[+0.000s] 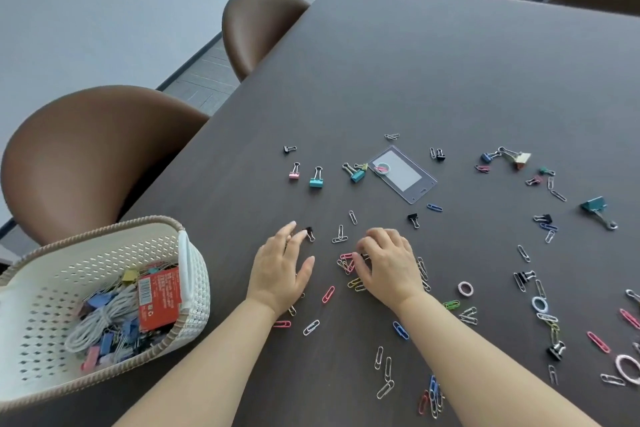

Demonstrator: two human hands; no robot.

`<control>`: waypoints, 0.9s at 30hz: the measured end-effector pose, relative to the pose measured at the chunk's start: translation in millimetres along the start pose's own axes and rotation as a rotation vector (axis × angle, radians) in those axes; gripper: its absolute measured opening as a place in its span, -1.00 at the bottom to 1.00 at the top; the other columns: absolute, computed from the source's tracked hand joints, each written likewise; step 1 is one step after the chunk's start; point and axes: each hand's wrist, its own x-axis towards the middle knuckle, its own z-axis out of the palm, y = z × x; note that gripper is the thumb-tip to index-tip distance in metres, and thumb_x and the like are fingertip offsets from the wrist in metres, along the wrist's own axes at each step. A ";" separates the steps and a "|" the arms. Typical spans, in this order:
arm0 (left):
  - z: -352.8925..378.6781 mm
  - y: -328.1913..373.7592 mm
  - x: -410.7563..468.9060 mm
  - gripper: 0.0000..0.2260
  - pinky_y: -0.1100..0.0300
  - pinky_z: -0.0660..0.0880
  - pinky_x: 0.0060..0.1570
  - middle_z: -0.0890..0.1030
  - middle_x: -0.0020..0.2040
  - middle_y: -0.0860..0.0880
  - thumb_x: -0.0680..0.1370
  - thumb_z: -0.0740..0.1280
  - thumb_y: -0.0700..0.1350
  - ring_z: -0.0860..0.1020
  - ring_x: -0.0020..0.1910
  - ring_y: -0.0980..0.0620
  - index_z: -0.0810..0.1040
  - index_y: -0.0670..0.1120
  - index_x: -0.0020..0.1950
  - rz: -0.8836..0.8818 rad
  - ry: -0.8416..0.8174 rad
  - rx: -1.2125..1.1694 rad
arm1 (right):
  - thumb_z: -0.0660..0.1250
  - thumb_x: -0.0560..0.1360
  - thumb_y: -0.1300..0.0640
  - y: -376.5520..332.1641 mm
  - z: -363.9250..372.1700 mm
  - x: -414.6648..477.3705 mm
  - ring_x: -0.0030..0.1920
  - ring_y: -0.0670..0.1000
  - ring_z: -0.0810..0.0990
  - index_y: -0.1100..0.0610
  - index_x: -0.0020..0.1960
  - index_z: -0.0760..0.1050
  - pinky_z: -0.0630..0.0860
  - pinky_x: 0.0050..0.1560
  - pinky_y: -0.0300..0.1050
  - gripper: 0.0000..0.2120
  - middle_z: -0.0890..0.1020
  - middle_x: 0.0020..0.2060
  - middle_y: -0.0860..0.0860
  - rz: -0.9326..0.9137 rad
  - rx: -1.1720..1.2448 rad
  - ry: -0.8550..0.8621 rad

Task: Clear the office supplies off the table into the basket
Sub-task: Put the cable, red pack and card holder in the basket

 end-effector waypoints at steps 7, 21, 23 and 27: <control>-6.7 4.1 88.2 -0.49 0.02 -0.01 0.44 0.01 0.53 -0.08 0.60 0.09 0.04 -0.01 0.49 -0.04 0.08 -0.12 0.49 -0.126 -0.024 0.052 | 0.10 0.58 0.02 1.9 1.2 78.1 0.51 0.05 -0.10 0.11 0.49 0.04 -0.04 0.48 -0.02 -0.47 -0.01 0.52 0.03 0.086 0.002 -0.161; 4.3 -22.0 152.1 -0.45 -0.01 -0.12 0.43 -0.09 0.54 -0.02 0.61 0.01 0.10 -0.14 0.50 0.02 0.00 -0.13 0.51 -0.062 -0.232 0.090 | 0.00 0.60 -0.10 22.1 10.1 97.4 0.51 0.02 -0.12 0.04 0.51 -0.04 -0.15 0.47 -0.04 -0.46 -0.04 0.52 0.00 0.000 -0.106 -0.296; 10.7 -14.3 122.4 -0.47 -0.01 -0.07 0.43 0.09 0.52 -0.04 0.57 0.00 0.12 0.00 0.50 0.01 0.18 -0.14 0.47 -0.006 -0.165 -0.003 | 0.03 0.57 -0.07 20.1 6.9 76.4 0.42 0.12 0.26 0.08 0.39 0.31 0.18 0.41 0.02 -0.55 0.31 0.43 0.04 -0.006 -0.074 -0.168; 18.1 1.5 84.7 -0.55 -0.03 0.36 0.21 0.58 0.15 -0.11 0.49 0.03 0.04 0.52 0.18 -0.13 0.56 -0.16 0.14 0.189 0.022 -0.086 | 0.09 0.46 0.01 24.7 -1.4 50.9 -0.23 0.09 0.59 0.09 -0.23 0.57 0.55 -0.16 -0.09 -0.69 0.67 -0.20 -0.04 -0.015 -0.055 0.094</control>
